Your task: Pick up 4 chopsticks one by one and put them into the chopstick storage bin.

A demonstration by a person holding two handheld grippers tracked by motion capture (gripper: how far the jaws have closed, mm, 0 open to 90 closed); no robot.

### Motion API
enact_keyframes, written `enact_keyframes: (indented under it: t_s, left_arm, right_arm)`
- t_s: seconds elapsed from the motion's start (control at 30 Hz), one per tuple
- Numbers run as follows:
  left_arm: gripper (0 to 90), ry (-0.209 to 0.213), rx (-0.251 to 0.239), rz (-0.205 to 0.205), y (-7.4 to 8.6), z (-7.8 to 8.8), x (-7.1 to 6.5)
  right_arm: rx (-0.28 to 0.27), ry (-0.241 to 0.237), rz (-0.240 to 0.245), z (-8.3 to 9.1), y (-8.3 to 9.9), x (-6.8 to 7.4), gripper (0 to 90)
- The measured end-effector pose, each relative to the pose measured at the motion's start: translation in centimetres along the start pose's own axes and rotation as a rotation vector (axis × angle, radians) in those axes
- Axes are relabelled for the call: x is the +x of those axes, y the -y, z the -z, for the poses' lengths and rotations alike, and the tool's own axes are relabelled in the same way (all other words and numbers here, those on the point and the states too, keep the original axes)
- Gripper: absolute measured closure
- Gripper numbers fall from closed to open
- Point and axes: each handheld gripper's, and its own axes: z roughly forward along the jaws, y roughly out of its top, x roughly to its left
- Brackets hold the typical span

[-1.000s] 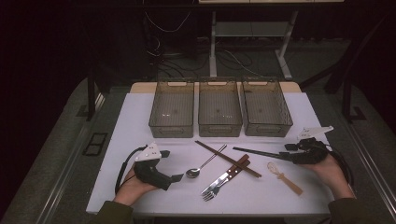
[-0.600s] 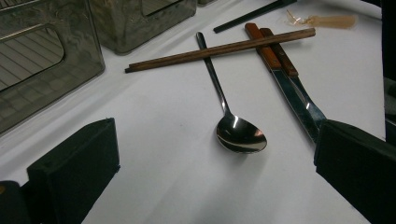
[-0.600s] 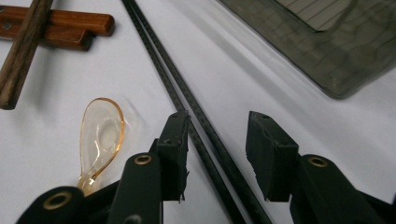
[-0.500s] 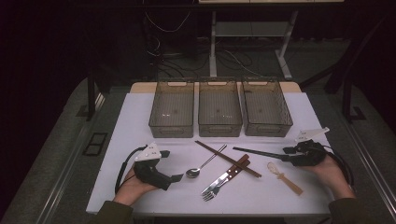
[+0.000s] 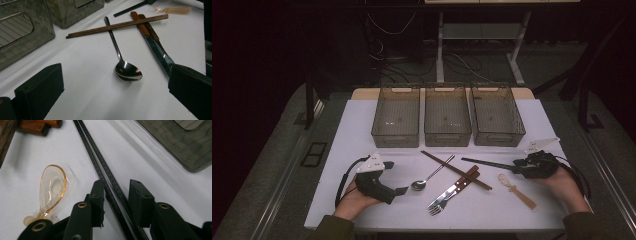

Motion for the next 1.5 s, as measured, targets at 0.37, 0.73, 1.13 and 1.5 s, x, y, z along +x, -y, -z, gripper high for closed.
enact_keyframes:
  t_s: [0.37,0.73,1.13,1.5]
  left_arm:
    - [0.0,0.003,0.004,-0.002,0.0,0.0,0.0]
    - [0.0,0.005,0.005,-0.002,0.0,0.0,-0.1]
    - [0.0,0.008,0.01,-0.01,0.0,0.0,-0.1]
    - [0.0,0.007,0.01,-0.016,0.0,0.1,-0.1]
  right_arm:
    - [0.007,-0.001,0.014,0.1,0.0,0.1,73.1]
    - [0.021,-0.014,0.018,0.2,0.0,0.4,75.1]
    - [0.038,-0.038,0.04,0.3,-0.1,0.9,78.0]
    - [0.058,-0.019,0.037,0.3,-0.4,1.8,80.0]
